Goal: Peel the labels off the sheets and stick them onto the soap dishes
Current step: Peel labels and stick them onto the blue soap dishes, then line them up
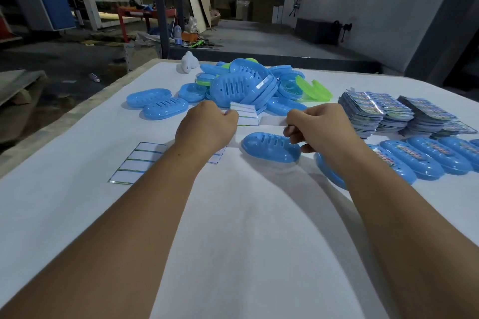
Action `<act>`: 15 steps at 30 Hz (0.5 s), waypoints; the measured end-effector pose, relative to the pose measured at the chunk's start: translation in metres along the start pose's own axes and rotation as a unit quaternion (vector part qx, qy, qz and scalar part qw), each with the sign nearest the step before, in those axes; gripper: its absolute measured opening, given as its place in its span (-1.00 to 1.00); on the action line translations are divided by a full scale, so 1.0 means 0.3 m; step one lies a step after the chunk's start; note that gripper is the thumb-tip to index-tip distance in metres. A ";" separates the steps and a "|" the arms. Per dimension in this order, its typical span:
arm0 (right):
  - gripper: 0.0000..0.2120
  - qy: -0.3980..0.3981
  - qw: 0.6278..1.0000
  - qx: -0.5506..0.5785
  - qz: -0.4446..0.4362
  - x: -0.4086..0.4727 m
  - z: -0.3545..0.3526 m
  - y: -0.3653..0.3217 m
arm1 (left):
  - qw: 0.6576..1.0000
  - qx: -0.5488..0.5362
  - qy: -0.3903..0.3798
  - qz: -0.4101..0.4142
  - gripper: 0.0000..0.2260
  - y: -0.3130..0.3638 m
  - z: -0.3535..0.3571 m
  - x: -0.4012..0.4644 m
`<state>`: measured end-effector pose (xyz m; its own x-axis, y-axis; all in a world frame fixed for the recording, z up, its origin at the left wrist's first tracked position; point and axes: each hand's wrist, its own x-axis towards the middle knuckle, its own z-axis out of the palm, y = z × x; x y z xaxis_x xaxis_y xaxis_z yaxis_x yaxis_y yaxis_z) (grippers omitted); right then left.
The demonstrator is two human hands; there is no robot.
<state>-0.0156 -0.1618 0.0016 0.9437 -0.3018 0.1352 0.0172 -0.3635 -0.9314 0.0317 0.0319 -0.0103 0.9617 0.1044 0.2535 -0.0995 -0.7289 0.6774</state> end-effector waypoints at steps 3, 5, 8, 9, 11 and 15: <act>-0.79 0.005 1.000 0.012 0.011 0.001 -0.004 -0.002 | 0.997 0.078 -0.010 -0.019 -0.59 -0.013 -0.020 0.019; -0.79 0.005 1.000 0.014 0.017 0.001 -0.003 -0.004 | 0.987 0.157 -0.008 -0.025 -0.65 -0.017 -0.036 0.026; -0.81 0.003 1.000 0.016 0.021 -0.001 0.002 -0.005 | 0.965 0.260 -0.019 -0.036 -0.72 -0.030 -0.059 0.023; -0.81 0.001 1.000 0.016 0.022 -0.002 0.005 -0.005 | 0.957 0.285 -0.031 -0.039 -0.74 -0.036 -0.067 0.019; -0.81 -0.001 1.000 0.013 0.021 -0.003 0.009 -0.005 | 0.943 0.325 -0.056 -0.046 -0.76 -0.050 -0.083 0.011; -0.82 -0.010 1.000 0.007 0.019 -0.005 0.015 -0.005 | 0.924 0.364 -0.093 -0.064 -0.78 -0.059 -0.120 0.006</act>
<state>-0.0155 -0.1568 0.0013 0.9504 -0.2972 0.0922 -0.0146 -0.3386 -0.9408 0.0259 0.0693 0.0030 0.9878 0.1519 0.0337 0.1509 -0.9881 0.0313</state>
